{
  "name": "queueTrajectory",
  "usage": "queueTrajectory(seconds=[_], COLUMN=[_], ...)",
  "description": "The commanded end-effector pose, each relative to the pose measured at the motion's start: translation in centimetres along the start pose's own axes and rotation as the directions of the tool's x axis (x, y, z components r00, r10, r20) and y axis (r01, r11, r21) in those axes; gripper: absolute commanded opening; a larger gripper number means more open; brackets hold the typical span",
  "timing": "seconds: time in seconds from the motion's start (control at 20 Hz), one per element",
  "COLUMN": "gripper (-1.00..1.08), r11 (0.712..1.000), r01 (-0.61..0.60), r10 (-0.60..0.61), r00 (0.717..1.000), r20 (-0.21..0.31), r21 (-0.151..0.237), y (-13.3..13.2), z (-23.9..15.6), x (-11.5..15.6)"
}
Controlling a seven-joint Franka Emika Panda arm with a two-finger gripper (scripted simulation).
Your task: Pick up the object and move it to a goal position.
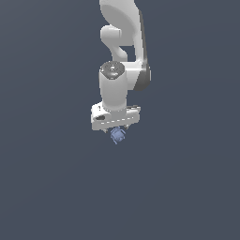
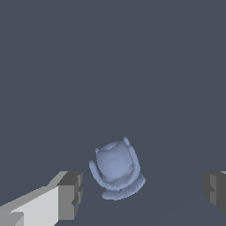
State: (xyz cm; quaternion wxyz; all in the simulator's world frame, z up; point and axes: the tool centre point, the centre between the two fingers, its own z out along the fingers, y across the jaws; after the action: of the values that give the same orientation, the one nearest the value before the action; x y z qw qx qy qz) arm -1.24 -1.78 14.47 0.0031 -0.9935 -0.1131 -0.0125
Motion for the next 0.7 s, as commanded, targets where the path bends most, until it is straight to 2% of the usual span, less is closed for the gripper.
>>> queueTrajectory(seconds=[0.0,0.3,0.65], gripper=[1.00,1.00,1.00], r11=[0.997,0.973,0.941], r01=[0.074,0.229,0.339], r10=[-0.074,-0.229,-0.339], r00=[0.997,0.973,0.941], r20=[0.006,0.017,0.023], r21=[-0.001,0.000,0.004], y=[-0.2,-0.7,-1.1], z=[1.1,3.3,4.8], x=[-0.6,-2.0,-3.1])
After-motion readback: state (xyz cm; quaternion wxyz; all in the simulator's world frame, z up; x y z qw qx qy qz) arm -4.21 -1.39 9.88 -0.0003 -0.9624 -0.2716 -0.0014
